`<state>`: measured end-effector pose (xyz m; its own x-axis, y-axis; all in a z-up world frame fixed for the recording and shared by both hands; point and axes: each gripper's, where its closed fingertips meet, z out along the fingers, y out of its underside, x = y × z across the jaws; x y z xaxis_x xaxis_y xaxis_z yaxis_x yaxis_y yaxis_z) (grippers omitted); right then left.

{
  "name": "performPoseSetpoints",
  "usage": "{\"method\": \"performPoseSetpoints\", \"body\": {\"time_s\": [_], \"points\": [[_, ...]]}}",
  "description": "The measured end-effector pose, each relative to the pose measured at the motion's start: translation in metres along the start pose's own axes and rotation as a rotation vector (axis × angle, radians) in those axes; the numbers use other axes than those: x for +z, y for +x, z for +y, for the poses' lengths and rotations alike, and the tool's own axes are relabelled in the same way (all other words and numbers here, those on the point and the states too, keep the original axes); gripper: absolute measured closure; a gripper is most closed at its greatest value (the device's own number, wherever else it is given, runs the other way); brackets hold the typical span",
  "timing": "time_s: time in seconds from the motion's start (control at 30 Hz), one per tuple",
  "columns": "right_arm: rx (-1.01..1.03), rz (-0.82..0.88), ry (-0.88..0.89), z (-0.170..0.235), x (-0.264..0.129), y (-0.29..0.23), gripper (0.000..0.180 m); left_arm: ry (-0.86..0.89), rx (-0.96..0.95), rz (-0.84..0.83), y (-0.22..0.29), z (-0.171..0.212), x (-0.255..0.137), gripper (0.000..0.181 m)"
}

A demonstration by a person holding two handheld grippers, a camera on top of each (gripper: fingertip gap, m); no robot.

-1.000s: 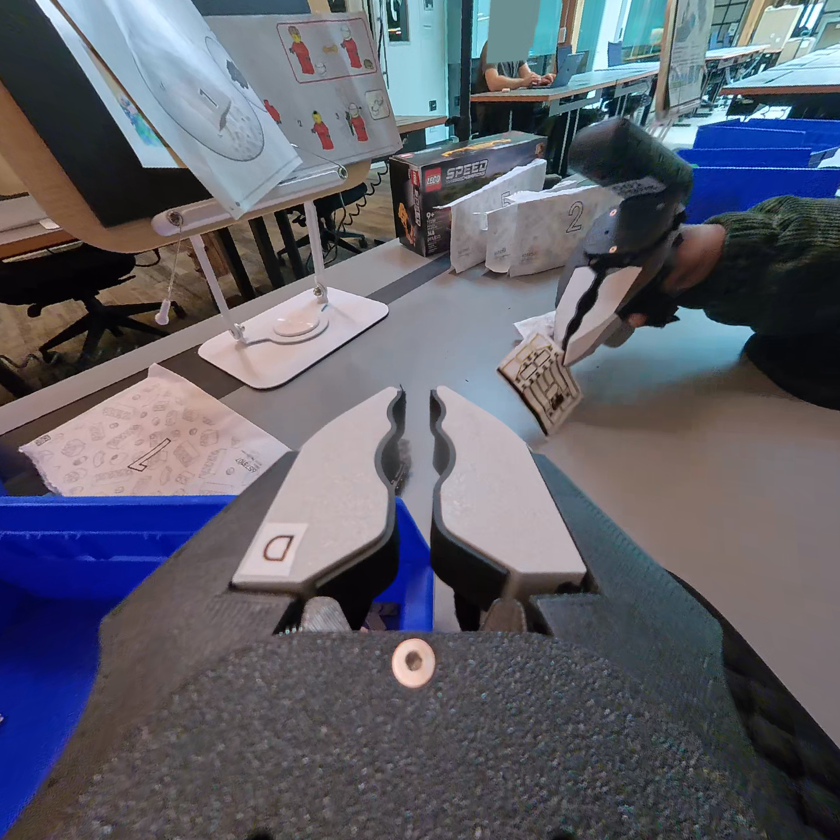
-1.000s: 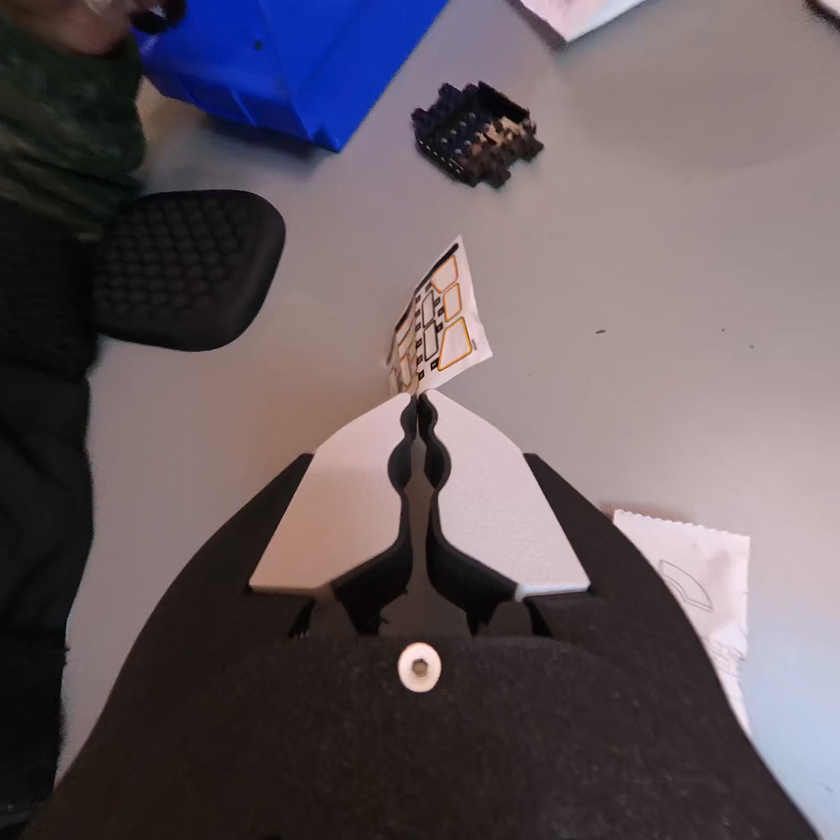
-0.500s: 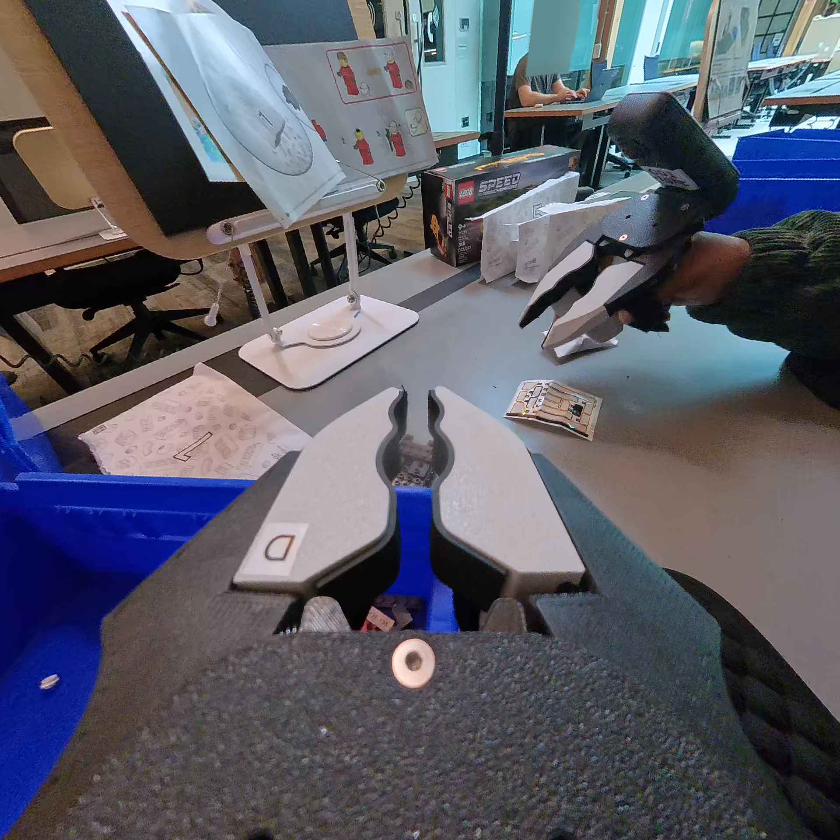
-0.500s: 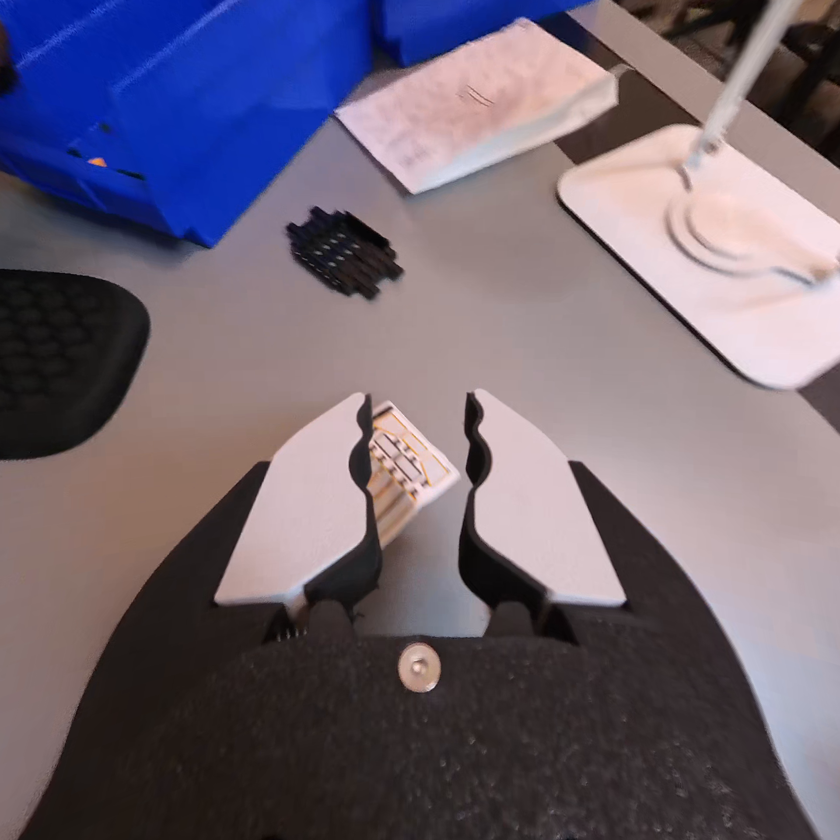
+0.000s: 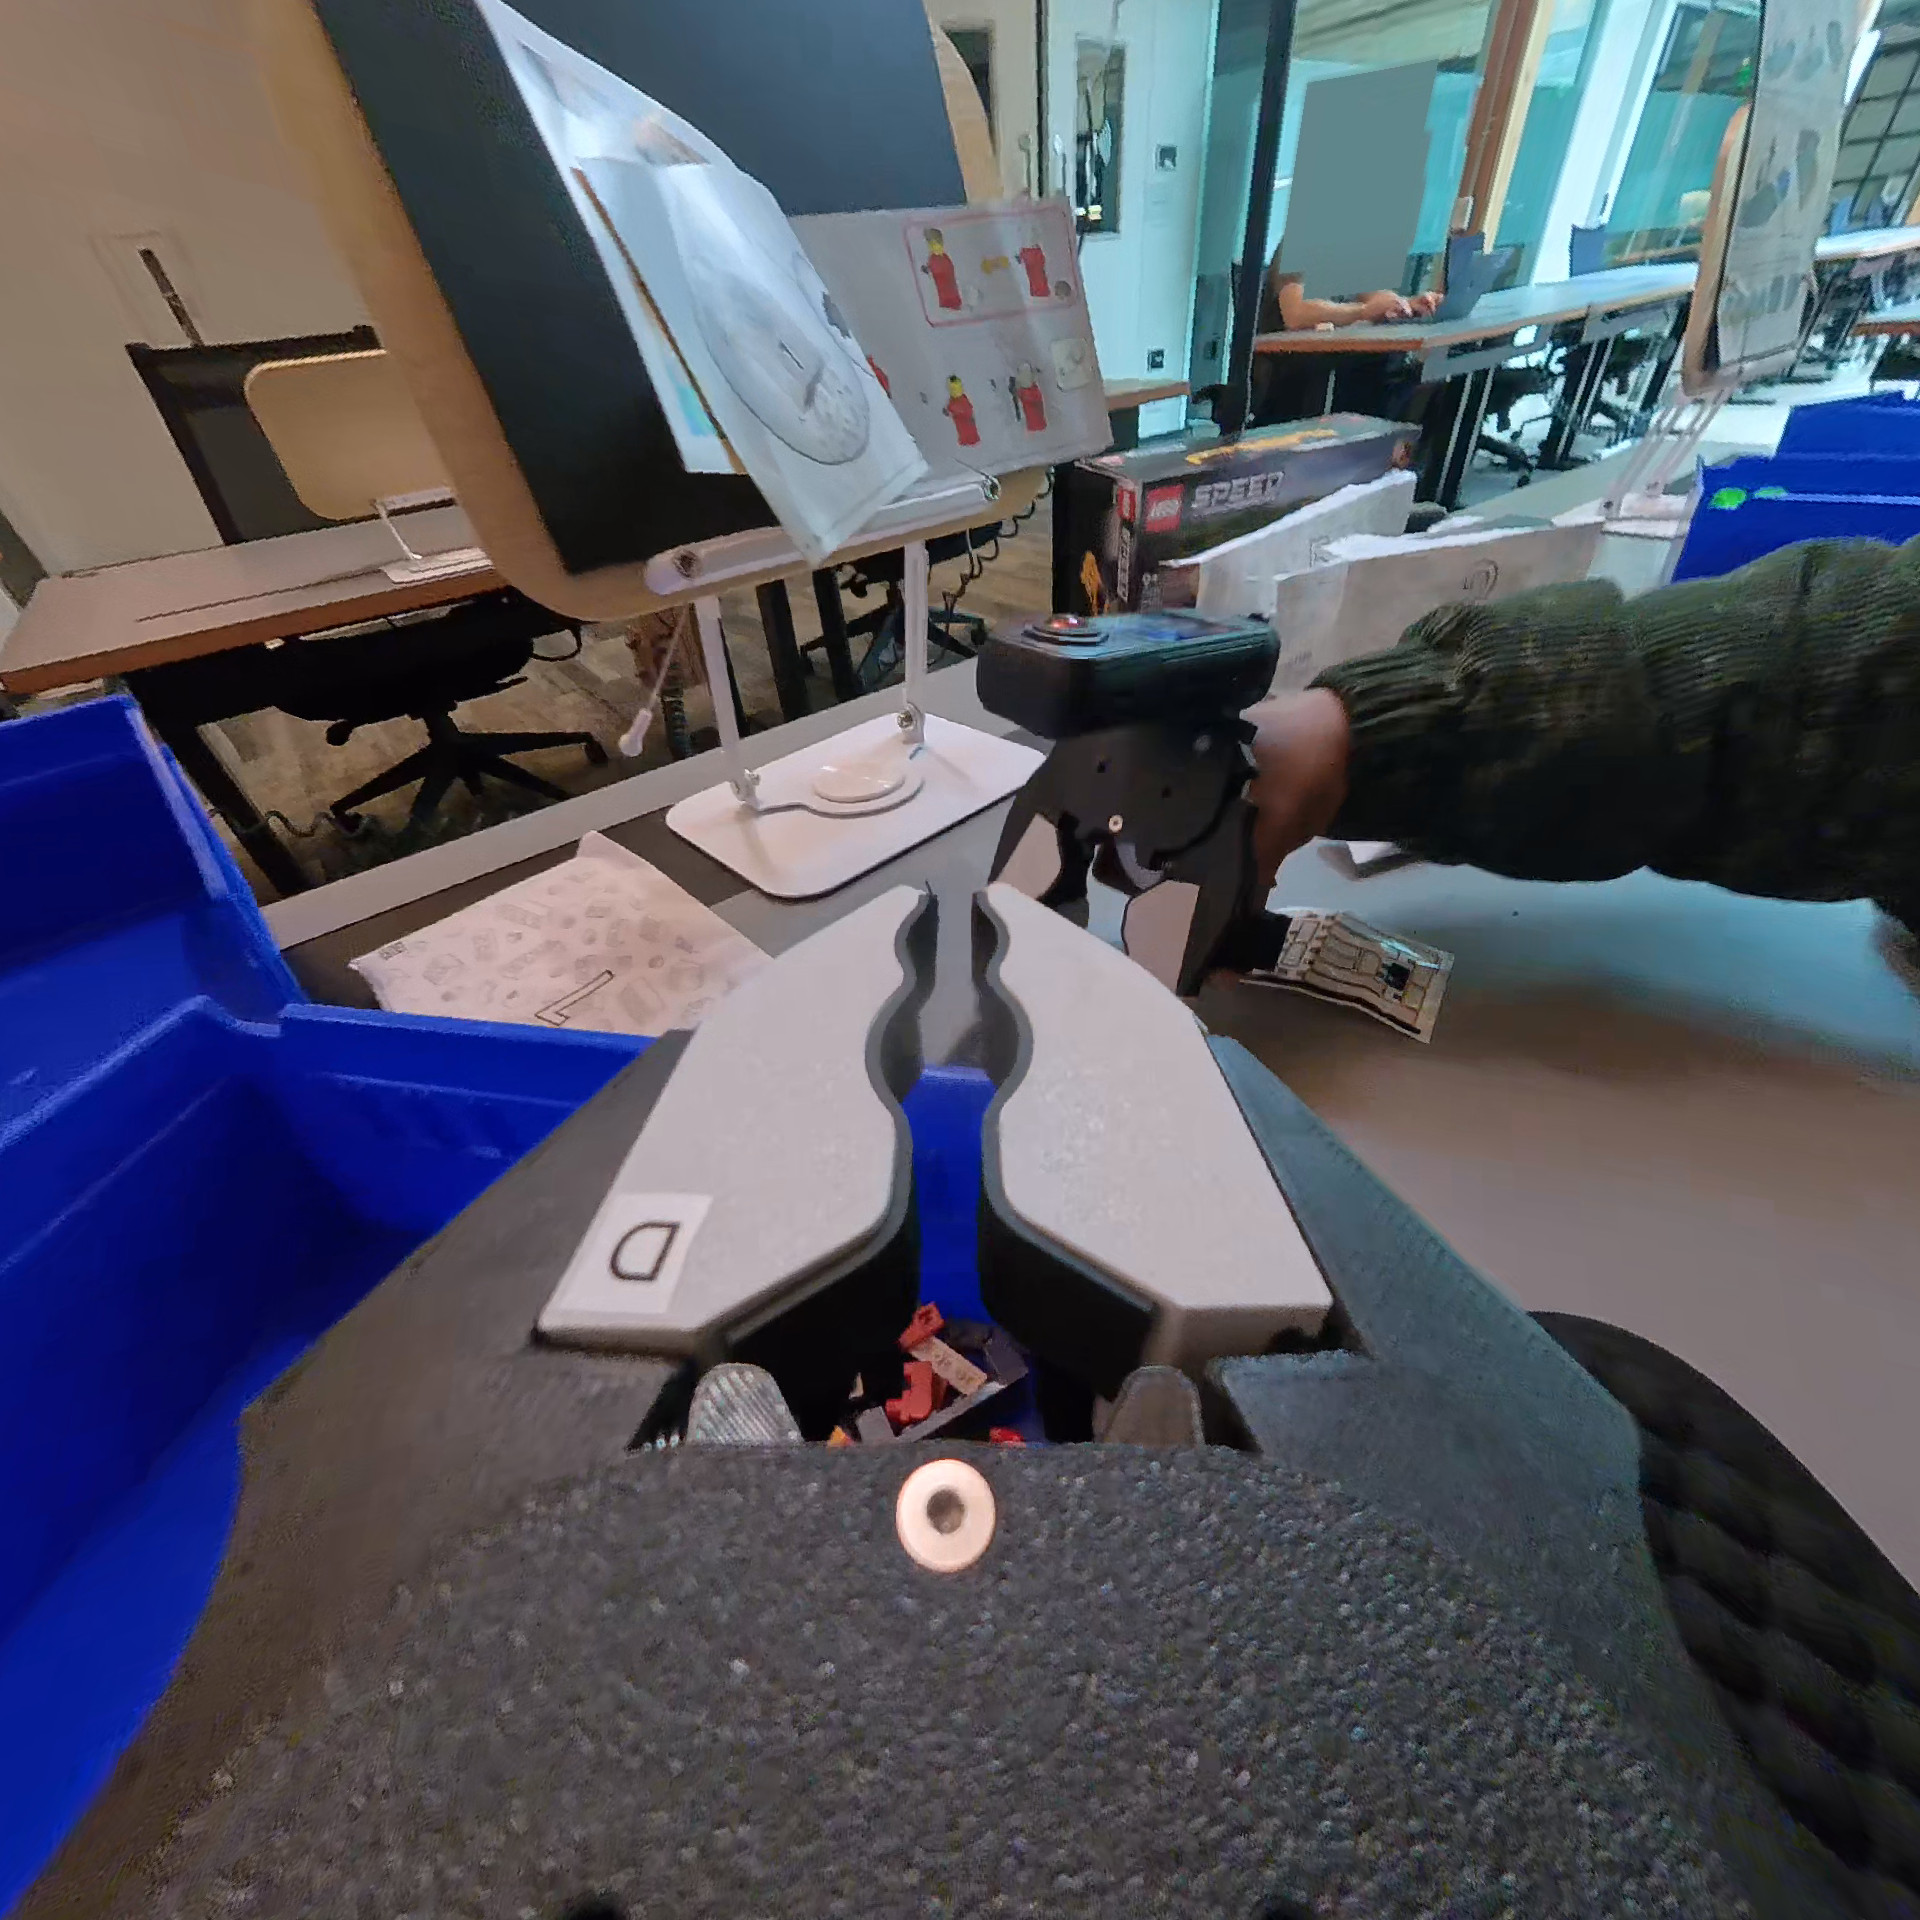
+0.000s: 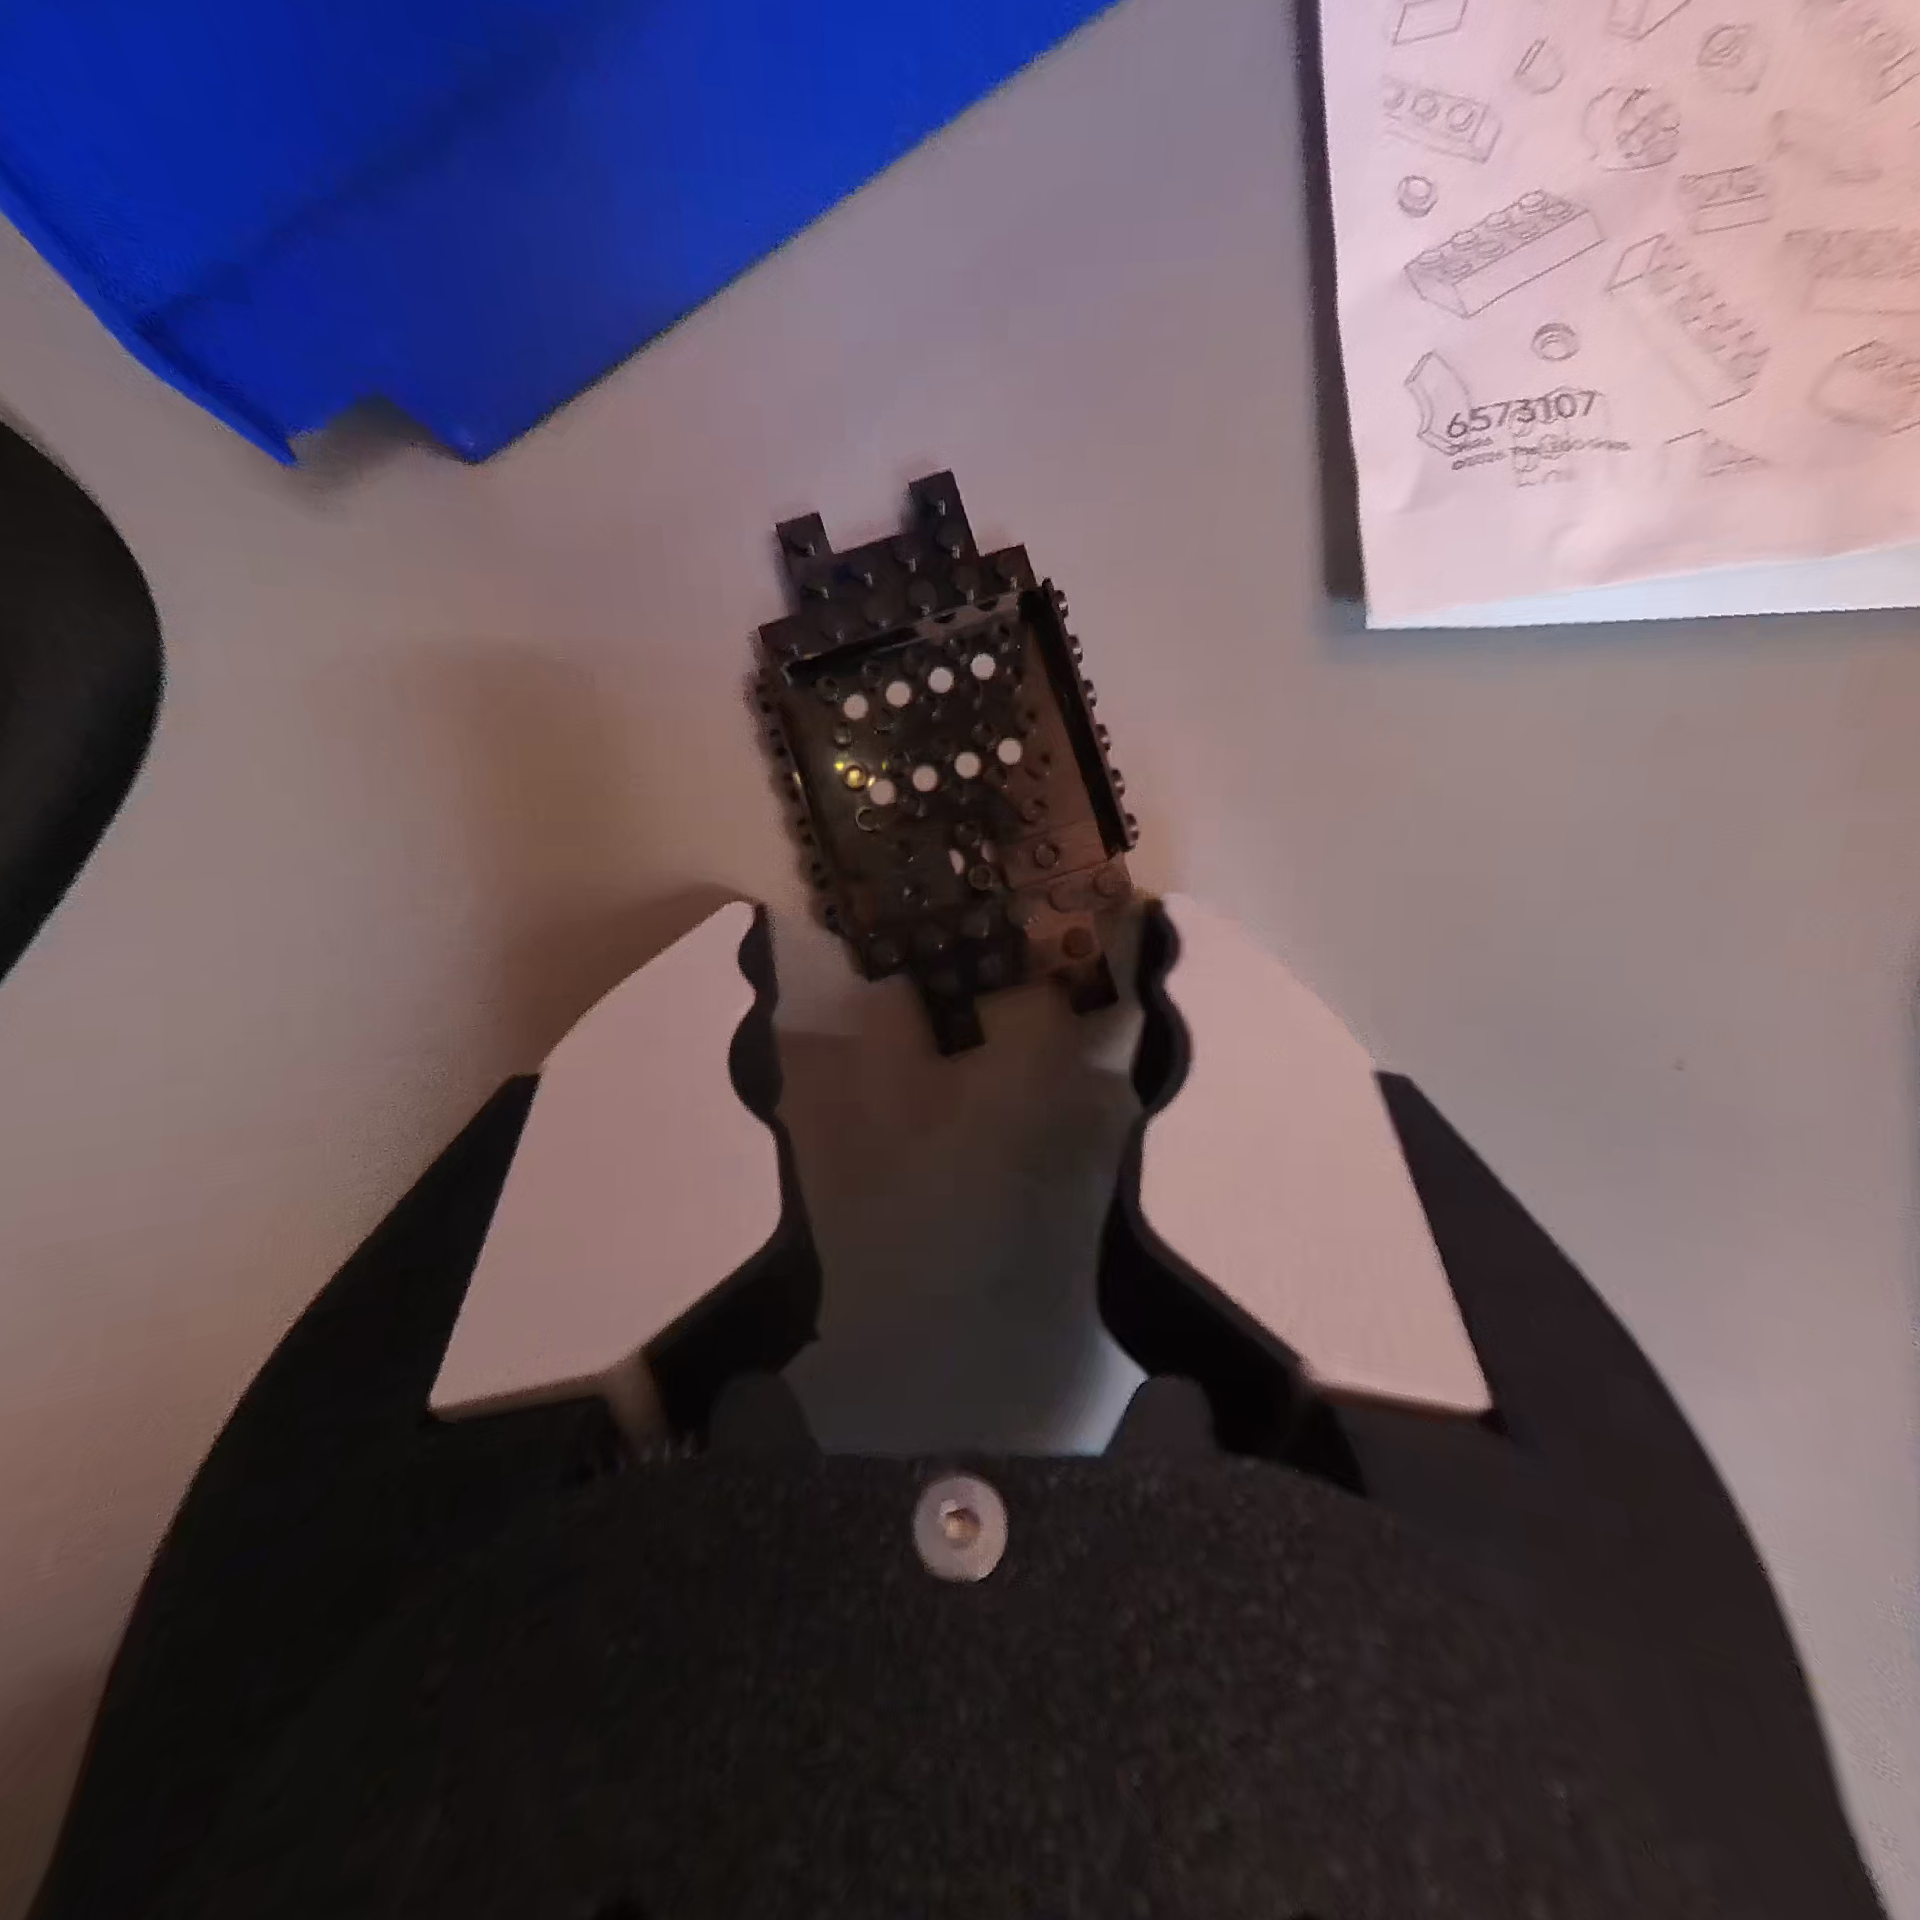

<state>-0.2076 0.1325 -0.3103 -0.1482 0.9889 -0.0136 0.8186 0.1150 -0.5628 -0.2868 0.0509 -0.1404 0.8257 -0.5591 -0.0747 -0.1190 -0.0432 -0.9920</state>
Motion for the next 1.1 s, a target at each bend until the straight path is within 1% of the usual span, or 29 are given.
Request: {"method": "performPoseSetpoints", "body": {"time_s": [0.07, 0.1, 0.23, 0.33, 0.5, 0.57, 0.7, 0.8, 0.83, 0.9, 0.93, 0.97, 1.03, 1.1], "points": [[0.011, -0.004, 0.003, 0.001, -0.001, 0.002, 0.128, 0.018, -0.019, -0.008, -0.005, -0.001, -0.003, 0.177], [0.010, -0.011, 0.001, 0.002, -0.003, 0.001, 0.130, 0.022, -0.026, -0.012, -0.007, -0.001, -0.004, 0.177], [0.048, 0.057, 0.004, 0.010, -0.014, 0.009, 0.130, 0.025, -0.027, -0.021, -0.008, -0.001, -0.005, 0.177], [0.107, 0.149, -0.002, 0.024, -0.036, 0.029, 0.130, 0.013, -0.017, -0.024, -0.007, 0.001, -0.003, 0.177], [0.272, 0.315, -0.018, 0.068, -0.087, 0.073, 0.130, 0.008, -0.014, -0.019, -0.005, 0.002, -0.002, 0.177], [0.327, 0.358, -0.029, 0.088, -0.101, 0.086, 0.130, 0.008, -0.015, -0.020, -0.005, 0.002, -0.002, 0.177], [0.411, 0.406, -0.066, 0.118, -0.108, 0.100, 0.130, 0.010, -0.018, -0.045, -0.010, 0.002, -0.004, 0.177], [0.429, 0.437, -0.102, 0.128, -0.104, 0.106, 0.130, 0.013, -0.033, -0.052, -0.012, 0.002, -0.005, 0.177], [0.437, 0.452, -0.111, 0.128, -0.103, 0.109, 0.124, 0.013, -0.033, -0.056, -0.013, 0.002, -0.005, 0.177], [0.437, 0.552, -0.130, 0.123, -0.108, 0.120, 0.112, 0.012, -0.032, -0.060, -0.014, 0.002, -0.005, 0.177], [0.409, 0.598, -0.122, 0.114, -0.110, 0.124, 0.107, 0.012, -0.033, -0.059, -0.014, 0.002, -0.005, 0.177], [0.379, 0.611, -0.096, 0.098, -0.110, 0.125, 0.106, 0.010, -0.034, -0.058, -0.014, 0.003, -0.005, 0.177], [0.347, 0.541, -0.009, 0.060, -0.096, 0.115, 0.111, 0.007, -0.035, -0.055, -0.013, 0.003, -0.004, 0.177], [0.325, 0.463, 0.050, 0.025, -0.073, 0.107, 0.115, 0.005, -0.032, -0.053, -0.012, 0.003, -0.004, 0.177]]}}
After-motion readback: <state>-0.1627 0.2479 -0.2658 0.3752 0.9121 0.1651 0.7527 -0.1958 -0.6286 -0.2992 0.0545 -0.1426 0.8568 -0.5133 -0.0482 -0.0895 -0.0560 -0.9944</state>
